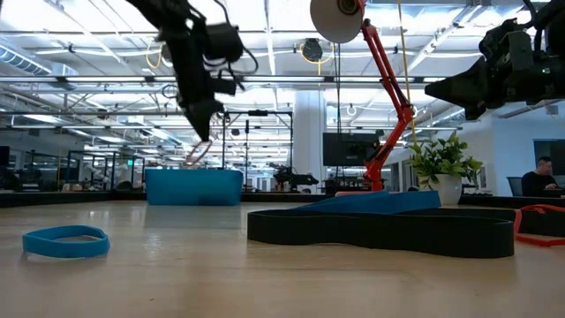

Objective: Pick and place rubber bands into bin
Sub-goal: Put the left orange rubber band into the blue container, then put the blue rubber band into the blue container

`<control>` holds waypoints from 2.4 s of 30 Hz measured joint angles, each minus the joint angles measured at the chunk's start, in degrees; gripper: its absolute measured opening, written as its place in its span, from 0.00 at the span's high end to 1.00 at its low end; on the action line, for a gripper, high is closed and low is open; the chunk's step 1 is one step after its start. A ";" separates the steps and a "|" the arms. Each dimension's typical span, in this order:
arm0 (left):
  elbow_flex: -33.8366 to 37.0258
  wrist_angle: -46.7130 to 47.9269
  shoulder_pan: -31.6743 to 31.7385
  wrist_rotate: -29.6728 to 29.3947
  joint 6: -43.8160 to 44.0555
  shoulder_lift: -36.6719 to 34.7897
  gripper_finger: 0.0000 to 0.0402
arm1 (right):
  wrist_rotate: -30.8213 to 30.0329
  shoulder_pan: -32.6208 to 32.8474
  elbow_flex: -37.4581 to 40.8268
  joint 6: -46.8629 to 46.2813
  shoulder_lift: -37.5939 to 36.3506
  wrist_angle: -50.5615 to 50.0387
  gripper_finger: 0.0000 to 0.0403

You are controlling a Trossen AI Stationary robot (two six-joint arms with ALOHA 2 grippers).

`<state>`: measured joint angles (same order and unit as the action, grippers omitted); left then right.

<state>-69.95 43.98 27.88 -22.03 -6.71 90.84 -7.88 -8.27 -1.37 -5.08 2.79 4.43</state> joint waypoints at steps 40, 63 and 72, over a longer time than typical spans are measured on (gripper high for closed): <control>0.02 -1.13 1.56 2.51 -5.16 10.75 0.65 | -0.02 0.02 -0.02 0.42 0.02 -0.20 0.98; 0.00 5.58 -30.63 23.13 -13.18 -7.14 0.60 | -0.02 0.01 -0.02 0.44 0.20 -0.43 0.98; 0.00 4.30 -44.90 21.49 -9.67 -2.41 0.60 | -0.02 0.00 -0.02 0.42 0.20 -0.28 0.98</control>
<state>-69.95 48.28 -17.02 -0.54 -16.38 88.43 -7.90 -8.27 -1.39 -4.67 2.98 4.15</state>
